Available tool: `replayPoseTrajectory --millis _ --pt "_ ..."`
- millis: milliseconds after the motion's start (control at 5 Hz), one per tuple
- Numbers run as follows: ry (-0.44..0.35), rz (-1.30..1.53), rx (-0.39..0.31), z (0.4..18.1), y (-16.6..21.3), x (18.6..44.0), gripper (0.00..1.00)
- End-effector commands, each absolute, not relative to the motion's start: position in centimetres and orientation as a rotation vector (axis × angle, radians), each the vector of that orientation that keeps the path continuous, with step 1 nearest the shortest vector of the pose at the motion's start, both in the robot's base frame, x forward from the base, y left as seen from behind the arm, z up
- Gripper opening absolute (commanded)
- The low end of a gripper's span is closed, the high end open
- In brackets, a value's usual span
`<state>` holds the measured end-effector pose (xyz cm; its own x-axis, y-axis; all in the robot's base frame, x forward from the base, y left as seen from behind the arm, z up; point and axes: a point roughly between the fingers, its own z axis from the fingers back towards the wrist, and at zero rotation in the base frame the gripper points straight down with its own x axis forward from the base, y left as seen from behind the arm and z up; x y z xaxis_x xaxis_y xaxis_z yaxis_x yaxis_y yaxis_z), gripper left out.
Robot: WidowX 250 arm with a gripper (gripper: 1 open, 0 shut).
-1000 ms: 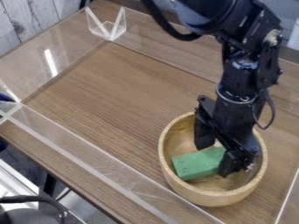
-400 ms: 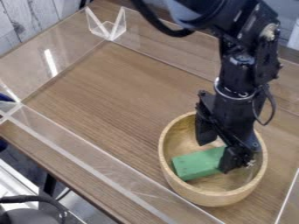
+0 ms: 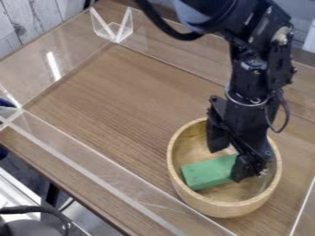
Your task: Remove the green block from inside the brown bowl and put it on the table
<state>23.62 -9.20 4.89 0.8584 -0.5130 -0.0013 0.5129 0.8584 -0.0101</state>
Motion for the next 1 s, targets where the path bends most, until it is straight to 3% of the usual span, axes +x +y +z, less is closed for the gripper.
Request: replayPoseTrajectory --millis 0,800 --pt "-0.073 -0.547 -0.014 6.53 -9.34 24.35 1.00" --pt "-0.075 -0.555 -0.020 5.86 -9.03 24.52 1.00"
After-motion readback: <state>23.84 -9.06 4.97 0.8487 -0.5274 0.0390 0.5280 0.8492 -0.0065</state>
